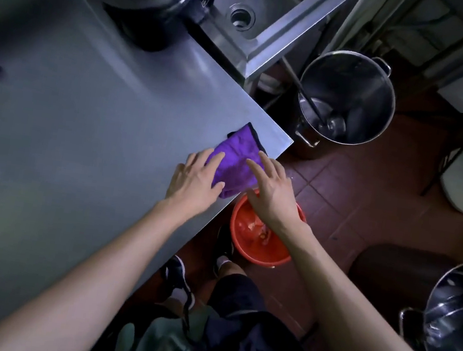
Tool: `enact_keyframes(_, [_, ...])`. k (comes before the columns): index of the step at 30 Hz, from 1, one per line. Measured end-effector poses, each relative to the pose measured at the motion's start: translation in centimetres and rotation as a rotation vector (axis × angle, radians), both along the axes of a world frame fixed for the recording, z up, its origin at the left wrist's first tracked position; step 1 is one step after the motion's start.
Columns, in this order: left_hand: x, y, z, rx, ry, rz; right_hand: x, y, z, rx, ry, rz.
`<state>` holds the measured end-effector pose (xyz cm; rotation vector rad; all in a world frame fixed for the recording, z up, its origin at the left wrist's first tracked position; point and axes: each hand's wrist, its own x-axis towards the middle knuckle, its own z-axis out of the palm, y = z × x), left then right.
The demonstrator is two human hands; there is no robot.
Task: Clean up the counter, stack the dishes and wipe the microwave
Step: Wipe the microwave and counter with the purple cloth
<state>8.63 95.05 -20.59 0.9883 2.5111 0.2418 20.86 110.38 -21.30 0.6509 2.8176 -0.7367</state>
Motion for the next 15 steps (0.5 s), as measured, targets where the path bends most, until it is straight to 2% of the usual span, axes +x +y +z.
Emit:
enact_keyframes(5, [0.4, 1.7, -1.4, -0.086, 0.001, 0.019, -2.2, 1.9, -1.5, 0.030, -0.101, 0.183])
enact_keyframes(15, [-0.6, 1.7, -2.7, -0.015, -0.075, 0.238, -3.7, 2.4, -2.8, -0.012, 0.011, 0.176])
